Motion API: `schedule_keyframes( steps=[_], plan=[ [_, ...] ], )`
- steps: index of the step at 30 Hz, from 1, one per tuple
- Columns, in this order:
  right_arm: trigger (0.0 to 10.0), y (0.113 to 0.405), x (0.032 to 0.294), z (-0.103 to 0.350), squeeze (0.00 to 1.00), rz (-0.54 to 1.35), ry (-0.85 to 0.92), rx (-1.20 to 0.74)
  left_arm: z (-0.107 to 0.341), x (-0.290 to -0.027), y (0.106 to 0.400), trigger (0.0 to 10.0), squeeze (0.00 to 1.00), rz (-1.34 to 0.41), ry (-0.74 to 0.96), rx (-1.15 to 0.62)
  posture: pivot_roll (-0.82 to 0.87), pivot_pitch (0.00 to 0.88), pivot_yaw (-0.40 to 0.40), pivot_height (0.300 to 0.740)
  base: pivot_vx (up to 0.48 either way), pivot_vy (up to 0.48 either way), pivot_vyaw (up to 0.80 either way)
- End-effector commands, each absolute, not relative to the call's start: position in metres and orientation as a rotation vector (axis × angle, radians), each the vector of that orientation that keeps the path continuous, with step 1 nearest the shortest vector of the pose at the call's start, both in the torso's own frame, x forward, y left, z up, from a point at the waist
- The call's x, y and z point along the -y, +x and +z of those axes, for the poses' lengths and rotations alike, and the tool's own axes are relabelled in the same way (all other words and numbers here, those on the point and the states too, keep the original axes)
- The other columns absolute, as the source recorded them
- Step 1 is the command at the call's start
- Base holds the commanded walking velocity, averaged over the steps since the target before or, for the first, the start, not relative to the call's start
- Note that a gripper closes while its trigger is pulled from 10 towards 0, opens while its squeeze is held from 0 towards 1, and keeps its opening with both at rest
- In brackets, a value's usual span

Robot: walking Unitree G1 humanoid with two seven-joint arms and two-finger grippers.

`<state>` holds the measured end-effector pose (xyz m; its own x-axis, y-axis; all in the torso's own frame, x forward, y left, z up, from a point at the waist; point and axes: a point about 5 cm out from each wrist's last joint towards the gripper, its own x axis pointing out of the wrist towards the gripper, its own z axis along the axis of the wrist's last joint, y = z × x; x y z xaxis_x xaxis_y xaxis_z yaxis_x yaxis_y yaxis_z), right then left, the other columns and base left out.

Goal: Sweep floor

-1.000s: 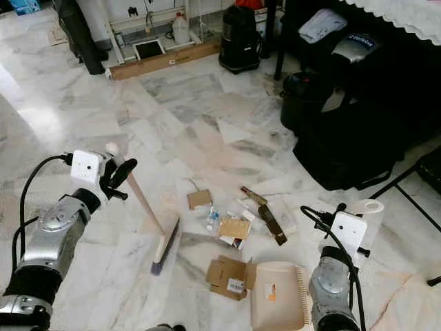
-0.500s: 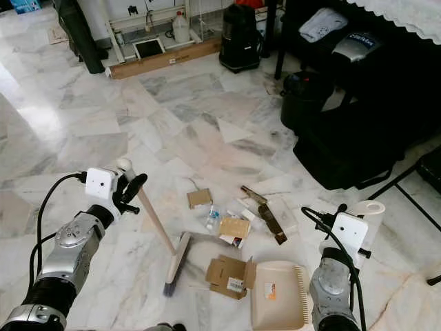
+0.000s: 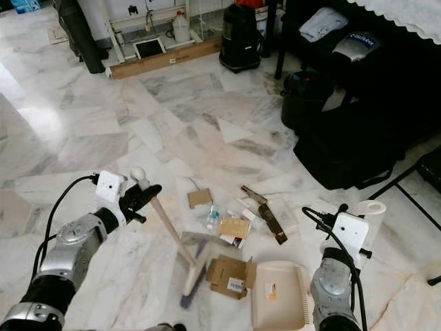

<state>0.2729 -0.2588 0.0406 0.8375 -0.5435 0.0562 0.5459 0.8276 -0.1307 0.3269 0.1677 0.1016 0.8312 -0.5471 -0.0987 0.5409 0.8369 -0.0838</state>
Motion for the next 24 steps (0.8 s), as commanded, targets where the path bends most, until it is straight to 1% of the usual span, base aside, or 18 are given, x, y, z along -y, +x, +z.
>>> schedule_keyframes(
  steps=[1,3,6,9,13,14,19,24],
  plan=[
    [10.0,0.269,0.262,0.038,0.0,-0.578,-0.164,0.003,0.098,-0.162,0.322,10.0,0.0,-0.639,-0.102,-0.158,0.17,0.14,0.039,0.74,0.0,0.0,0.0],
    [10.0,0.269,0.262,0.038,0.0,-0.576,-0.164,0.002,0.104,-0.152,0.318,10.0,0.0,-0.722,-0.207,-0.169,0.17,0.141,0.038,0.74,0.0,0.0,0.0],
    [10.0,0.269,0.262,0.038,0.0,-0.576,-0.164,0.002,0.106,-0.15,0.317,10.0,0.0,-0.735,-0.227,-0.168,0.18,0.142,0.038,0.74,0.0,0.0,0.0],
    [10.0,0.27,0.262,0.038,0.0,-0.575,-0.162,0.001,0.117,-0.141,0.318,10.0,0.0,-0.777,-0.329,-0.139,0.18,0.142,0.038,0.74,0.0,0.0,0.0],
    [10.0,0.27,0.262,0.038,0.0,-0.573,-0.161,-0.001,0.127,-0.139,0.32,10.0,0.0,-0.786,-0.397,-0.106,0.18,0.143,0.037,0.74,0.0,0.0,0.0],
    [10.0,0.27,0.262,0.038,0.0,-0.573,-0.161,-0.003,0.129,-0.139,0.32,10.0,0.0,-0.78,-0.416,-0.101,0.18,0.141,0.038,0.74,0.0,0.0,0.0],
    [10.0,0.27,0.261,0.038,0.0,-0.571,-0.161,-0.006,0.131,-0.143,0.321,10.0,0.0,-0.749,-0.354,-0.087,0.18,0.143,0.038,0.74,0.0,0.0,0.0],
    [10.0,0.27,0.261,0.037,0.0,-0.57,-0.162,-0.008,0.161,-0.17,0.335,10.0,0.0,-0.566,-0.363,0.074,0.18,0.143,0.037,0.74,0.0,0.0,0.0]
  ],
)
